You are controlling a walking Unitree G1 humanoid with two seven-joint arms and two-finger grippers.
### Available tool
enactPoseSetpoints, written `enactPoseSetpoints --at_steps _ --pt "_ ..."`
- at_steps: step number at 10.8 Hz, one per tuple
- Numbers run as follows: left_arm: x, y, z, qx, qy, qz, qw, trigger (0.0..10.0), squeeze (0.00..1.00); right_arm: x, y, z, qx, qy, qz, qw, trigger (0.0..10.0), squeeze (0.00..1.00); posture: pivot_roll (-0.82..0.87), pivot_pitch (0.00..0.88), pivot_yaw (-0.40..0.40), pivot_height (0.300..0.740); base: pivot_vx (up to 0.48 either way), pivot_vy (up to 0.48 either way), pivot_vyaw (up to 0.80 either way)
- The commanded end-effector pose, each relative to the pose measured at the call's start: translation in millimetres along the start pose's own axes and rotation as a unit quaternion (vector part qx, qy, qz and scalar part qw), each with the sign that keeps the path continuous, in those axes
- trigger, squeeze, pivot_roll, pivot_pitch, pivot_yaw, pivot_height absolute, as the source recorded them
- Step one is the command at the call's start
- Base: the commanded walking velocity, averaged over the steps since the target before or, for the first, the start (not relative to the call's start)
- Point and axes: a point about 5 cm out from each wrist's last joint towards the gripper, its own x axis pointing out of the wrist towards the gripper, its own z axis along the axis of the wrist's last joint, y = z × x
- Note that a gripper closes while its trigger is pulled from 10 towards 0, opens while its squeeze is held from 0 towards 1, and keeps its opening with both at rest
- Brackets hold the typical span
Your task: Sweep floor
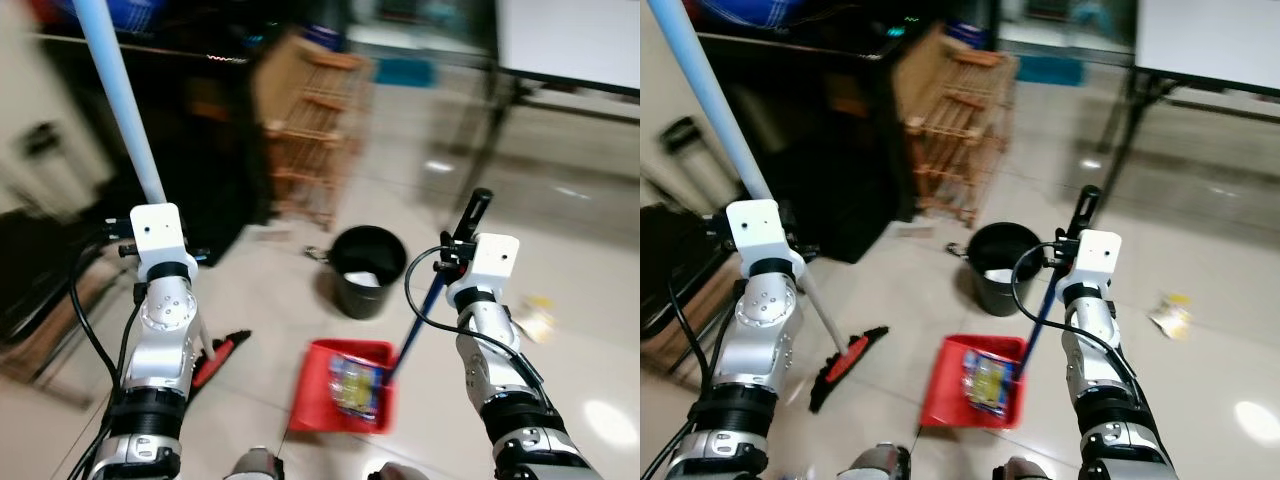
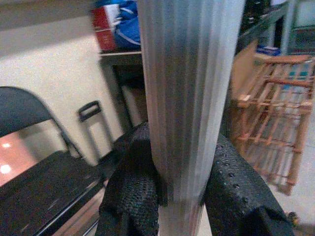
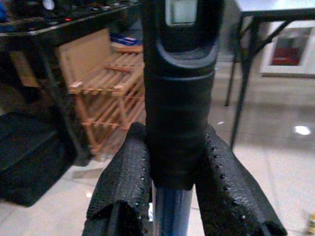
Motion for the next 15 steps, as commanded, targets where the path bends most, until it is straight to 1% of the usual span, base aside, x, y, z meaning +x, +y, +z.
enactPoseSetpoints --at_steps 1,15 --pt "0.3 0.9 0.6 0.005 -0.001 0.006 1.000 10.0 0.00 4.0 -1.0 10.1 0.005 -0.021 0.000 1.000 10.0 0.00 0.00 0.075 0.022 0.740 0.000 -0.307 0.80" --pt "2.0 -0.6 2.4 0.003 -0.007 0.006 1.000 10.0 0.00 5.5 3.5 10.5 0.004 -0.021 0.017 1.000 10.0 0.00 0.00 0.044 0.024 0.740 0.000 -0.285 0.80"
